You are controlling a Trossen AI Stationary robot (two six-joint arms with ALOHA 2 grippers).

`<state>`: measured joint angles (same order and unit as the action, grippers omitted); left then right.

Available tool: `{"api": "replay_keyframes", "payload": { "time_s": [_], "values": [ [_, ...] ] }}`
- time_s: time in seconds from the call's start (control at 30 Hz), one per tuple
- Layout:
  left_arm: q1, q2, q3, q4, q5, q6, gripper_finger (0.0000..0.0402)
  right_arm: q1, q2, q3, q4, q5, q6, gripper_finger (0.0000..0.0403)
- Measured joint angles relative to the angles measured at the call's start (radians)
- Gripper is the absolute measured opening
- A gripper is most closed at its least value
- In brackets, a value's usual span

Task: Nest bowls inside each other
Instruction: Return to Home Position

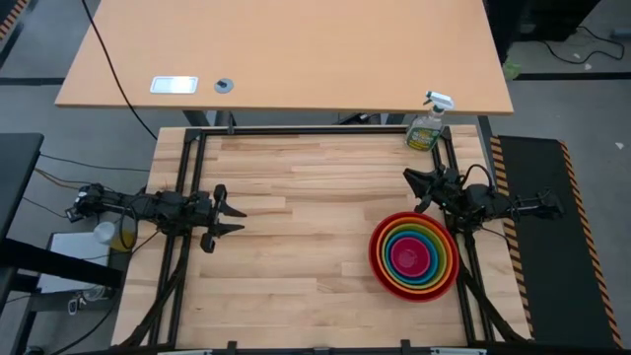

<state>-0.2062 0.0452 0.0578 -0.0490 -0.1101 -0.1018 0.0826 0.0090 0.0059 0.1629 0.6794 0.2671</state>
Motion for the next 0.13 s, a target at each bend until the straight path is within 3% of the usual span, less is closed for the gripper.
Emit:
{"api": "replay_keyframes", "payload": {
  "time_s": [0.13],
  "values": [
    [0.0,0.0,0.0,0.0,0.0,0.0,0.0155,0.0,0.0,0.0,0.0,0.0,0.0,0.0077]
  ]
}}
